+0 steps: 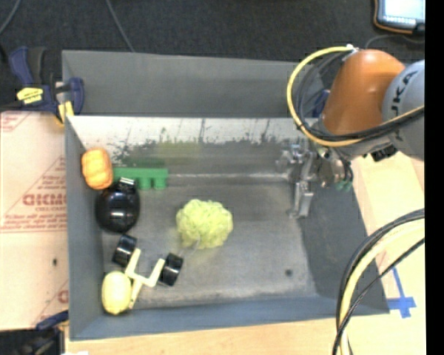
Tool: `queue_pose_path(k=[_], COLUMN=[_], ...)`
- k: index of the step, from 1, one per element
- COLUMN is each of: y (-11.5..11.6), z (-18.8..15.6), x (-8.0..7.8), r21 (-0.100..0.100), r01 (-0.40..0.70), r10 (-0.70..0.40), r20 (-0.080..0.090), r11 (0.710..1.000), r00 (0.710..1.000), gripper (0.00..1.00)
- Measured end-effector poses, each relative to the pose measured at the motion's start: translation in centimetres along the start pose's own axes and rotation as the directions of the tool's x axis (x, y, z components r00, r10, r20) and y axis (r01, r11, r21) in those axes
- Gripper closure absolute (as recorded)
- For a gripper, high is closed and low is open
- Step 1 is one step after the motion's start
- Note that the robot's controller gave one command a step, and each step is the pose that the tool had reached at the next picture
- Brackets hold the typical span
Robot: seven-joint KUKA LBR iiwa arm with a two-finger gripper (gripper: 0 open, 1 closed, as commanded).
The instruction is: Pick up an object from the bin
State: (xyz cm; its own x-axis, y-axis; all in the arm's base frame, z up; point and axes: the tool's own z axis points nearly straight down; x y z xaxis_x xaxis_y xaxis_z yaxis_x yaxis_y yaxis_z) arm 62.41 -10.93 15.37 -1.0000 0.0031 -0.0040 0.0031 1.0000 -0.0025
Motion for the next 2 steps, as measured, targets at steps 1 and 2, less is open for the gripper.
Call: queue_pose_path(k=[1,2], y=[3.2,6.9], z=[2.6,8.1], x=[0.0,3.2], r21=[0.001,0.0], r01=[-0.063,-0.042], r10=[0.063,0.042], r20=[0.005,0.004], r11=[0.998,0.999], r00=[0.998,0.999], gripper=[0.0,0.0])
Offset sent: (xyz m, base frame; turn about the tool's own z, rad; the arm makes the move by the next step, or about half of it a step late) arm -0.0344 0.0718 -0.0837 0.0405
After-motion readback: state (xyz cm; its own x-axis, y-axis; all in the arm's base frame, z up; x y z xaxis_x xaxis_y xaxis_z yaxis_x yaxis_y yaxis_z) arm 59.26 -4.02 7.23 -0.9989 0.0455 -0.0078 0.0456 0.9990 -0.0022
